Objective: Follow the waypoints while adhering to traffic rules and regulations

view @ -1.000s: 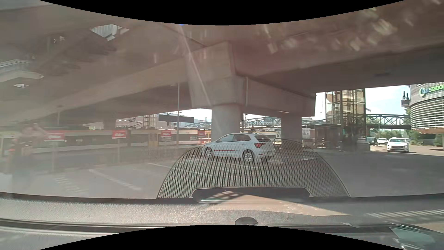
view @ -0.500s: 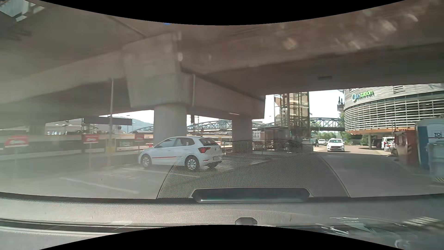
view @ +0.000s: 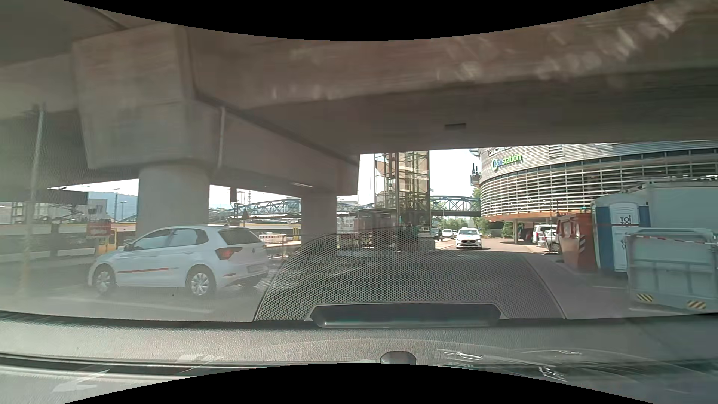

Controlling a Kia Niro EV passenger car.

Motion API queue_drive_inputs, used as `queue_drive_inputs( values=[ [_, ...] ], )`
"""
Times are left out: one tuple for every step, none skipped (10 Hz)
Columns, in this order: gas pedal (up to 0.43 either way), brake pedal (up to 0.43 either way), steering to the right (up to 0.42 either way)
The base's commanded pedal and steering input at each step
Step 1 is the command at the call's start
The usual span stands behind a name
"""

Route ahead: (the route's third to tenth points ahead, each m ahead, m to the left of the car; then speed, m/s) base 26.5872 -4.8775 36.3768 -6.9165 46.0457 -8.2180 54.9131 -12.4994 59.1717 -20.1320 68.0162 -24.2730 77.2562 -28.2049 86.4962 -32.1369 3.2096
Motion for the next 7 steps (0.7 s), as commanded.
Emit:
queue_drive_inputs(
  values=[
    [0.067,0.0,0.44],
    [0.067,0.0,0.421],
    [0.067,0.0,0.402],
    [0.067,0.0,0.364],
    [0.067,0.0,0.321],
    [0.067,0.0,0.287],
    [0.067,0.0,0.262]
  ],
)
